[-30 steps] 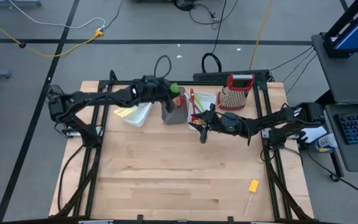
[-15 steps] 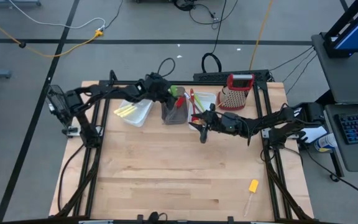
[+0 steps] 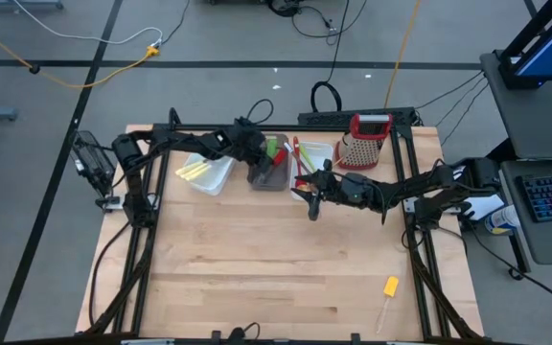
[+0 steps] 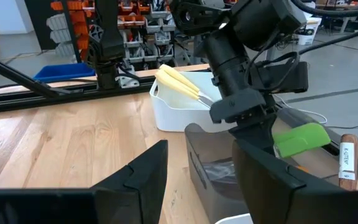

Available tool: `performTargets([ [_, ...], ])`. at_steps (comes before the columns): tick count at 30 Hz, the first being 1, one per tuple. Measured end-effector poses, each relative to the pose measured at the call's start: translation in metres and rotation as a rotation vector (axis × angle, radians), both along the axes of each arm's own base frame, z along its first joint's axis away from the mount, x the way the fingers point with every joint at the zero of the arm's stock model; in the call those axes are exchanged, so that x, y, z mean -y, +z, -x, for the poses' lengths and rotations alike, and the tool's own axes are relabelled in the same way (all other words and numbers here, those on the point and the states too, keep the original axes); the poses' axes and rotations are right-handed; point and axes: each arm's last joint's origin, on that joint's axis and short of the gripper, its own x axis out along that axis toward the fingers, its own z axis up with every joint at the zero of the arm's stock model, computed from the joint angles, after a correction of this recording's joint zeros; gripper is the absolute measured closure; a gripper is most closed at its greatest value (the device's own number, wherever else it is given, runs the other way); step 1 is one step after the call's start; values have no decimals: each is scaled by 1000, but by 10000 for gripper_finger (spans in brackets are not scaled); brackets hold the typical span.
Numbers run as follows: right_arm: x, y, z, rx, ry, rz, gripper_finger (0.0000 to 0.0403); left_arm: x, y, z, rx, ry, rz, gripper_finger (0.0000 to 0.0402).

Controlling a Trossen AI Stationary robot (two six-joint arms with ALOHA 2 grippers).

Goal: Pick & Place Kitchen Items
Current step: Put the green spatula into the black bin, then put the yellow spatula into the black bin

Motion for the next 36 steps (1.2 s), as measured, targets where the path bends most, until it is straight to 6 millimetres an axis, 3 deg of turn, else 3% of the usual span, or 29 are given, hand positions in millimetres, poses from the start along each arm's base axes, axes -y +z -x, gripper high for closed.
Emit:
performTargets([
  [12, 0, 0, 0, 0, -1, 0, 233, 2, -1, -2, -39, -10, -103, 367],
  [21, -4, 0, 0, 3, 11, -12, 234, 3, -1, -3, -61, -15, -165, 299],
  [28, -29, 3, 7, -68, 139, -41, 231, 4, 6, -2, -49, -36, -202, 265],
  [36, -66, 3, 29, -263, 450, -73, 232, 8, 43, 3, 29, -36, -270, 263],
])
